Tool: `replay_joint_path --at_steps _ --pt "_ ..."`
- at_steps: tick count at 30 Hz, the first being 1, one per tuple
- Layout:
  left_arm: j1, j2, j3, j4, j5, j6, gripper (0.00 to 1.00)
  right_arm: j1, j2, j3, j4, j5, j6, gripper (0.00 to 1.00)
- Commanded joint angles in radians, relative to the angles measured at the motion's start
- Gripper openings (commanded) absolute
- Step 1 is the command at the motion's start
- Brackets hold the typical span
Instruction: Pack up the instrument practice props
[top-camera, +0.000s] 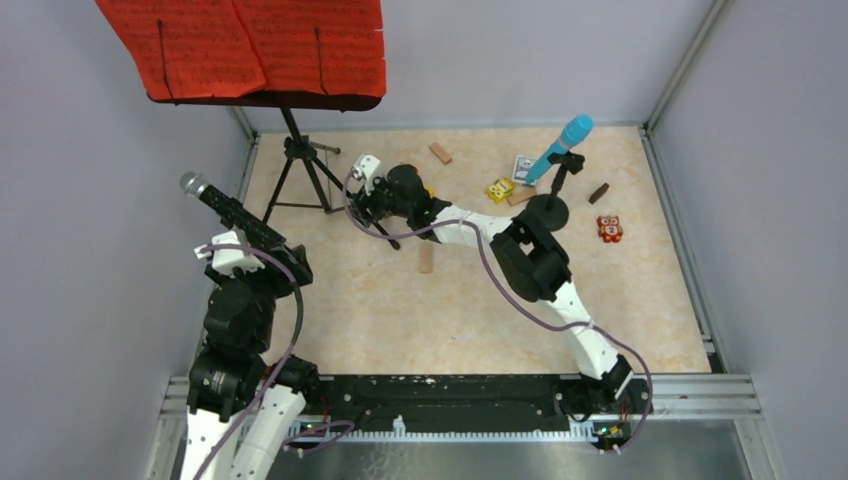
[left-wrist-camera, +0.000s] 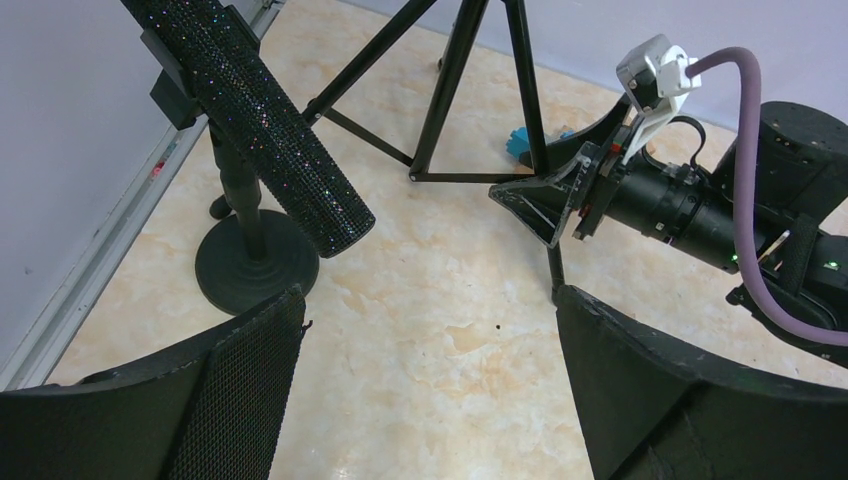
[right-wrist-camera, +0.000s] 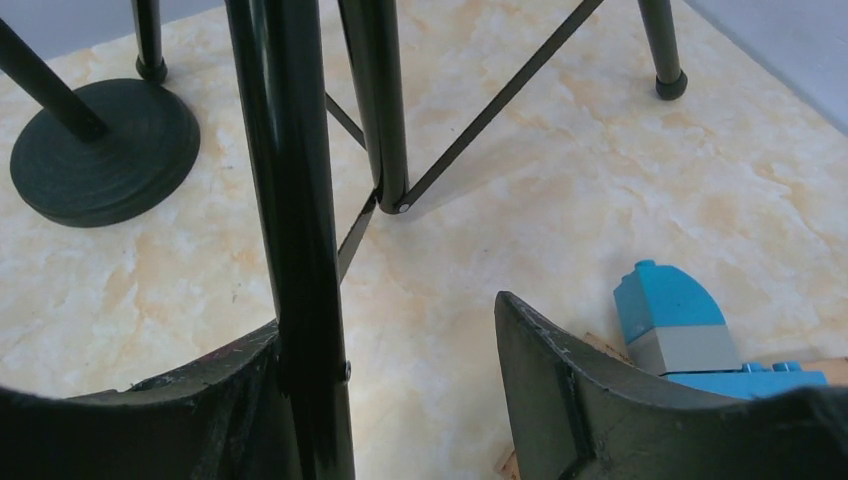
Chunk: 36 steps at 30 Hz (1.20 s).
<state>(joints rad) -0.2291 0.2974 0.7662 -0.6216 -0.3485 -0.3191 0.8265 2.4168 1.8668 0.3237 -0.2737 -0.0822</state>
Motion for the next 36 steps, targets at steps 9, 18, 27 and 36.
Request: replay_joint_path --at_steps 9,18,27,36 --pt "0.011 0.019 -0.01 0.046 0.014 0.012 0.99 -0.061 -0.219 -0.242 0.139 0.008 -0.013 0.61" --pt "0.012 0.017 -0.01 0.045 0.014 0.012 0.99 -0.083 -0.34 -0.433 0.213 0.008 -0.013 0.61" --pt "0.011 0.016 -0.011 0.045 0.018 0.015 0.99 -0.084 -0.436 -0.56 0.366 0.008 -0.013 0.61" --pt "0.015 0.011 -0.012 0.048 0.021 0.017 0.99 -0.087 -0.501 -0.641 0.423 -0.574 -0.172 0.8"
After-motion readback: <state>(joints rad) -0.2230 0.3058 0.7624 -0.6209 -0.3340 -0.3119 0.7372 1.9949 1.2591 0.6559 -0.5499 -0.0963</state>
